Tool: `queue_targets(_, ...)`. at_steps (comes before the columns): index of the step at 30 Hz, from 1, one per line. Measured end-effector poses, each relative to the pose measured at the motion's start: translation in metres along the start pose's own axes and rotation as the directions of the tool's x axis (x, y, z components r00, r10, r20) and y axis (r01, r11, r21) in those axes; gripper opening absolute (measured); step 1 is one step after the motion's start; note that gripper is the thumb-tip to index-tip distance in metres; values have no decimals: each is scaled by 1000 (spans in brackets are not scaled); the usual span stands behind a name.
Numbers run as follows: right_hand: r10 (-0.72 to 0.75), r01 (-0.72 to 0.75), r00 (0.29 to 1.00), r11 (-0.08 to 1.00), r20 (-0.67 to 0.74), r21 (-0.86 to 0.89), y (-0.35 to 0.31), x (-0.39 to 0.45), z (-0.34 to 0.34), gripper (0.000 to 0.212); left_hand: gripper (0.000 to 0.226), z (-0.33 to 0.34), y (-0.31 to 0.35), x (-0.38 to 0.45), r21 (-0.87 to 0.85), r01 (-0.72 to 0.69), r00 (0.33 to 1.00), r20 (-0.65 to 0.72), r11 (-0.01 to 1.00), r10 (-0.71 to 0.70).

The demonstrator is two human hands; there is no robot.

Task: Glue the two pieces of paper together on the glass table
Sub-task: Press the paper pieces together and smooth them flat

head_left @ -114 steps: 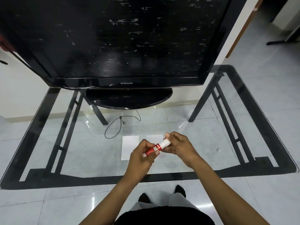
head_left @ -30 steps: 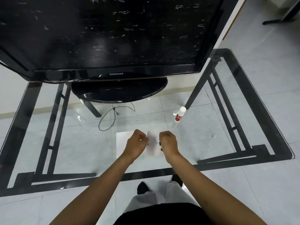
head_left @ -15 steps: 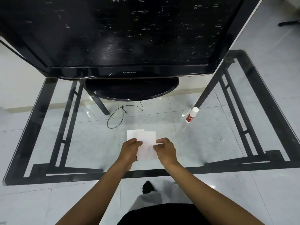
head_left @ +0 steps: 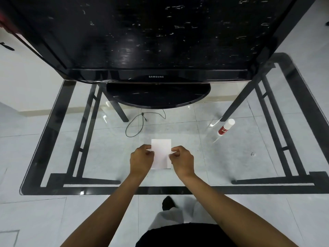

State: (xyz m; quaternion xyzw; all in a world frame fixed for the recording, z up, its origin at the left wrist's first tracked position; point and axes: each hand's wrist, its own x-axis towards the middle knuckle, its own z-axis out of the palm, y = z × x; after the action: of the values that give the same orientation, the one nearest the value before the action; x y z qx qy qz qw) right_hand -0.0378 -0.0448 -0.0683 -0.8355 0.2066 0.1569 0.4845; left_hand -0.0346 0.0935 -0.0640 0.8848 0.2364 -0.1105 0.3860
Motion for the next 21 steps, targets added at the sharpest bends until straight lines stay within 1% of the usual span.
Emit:
queue_targets(3, -33, 32, 999, 997, -13, -75, 2, 2, 7, 21, 30, 1, -2, 3, 84, -49, 998, -30, 995, 52)
queue_targets(7, -69, 64, 997, 986, -24, -153, 3, 1, 14, 21, 35, 3, -4, 5, 163, -73, 996, -31, 984, 79)
queue_targets(12, -101, 88, 994, 974, -52, -207, 3, -1, 19, 16, 43, 3, -3, 8, 190, -97, 995, -19, 977, 102)
queue_targets(18, -114, 97, 991, 971, -65, -219, 5, -1, 20, 15, 43, 4, -4, 9, 196, -134, 991, 6, 971, 136)
queue_targets(21, -114, 93, 990, 974, -89, -206, 8, -1, 19, 16, 44, 4, -4, 8, 173, -130, 991, 5, 976, 131)
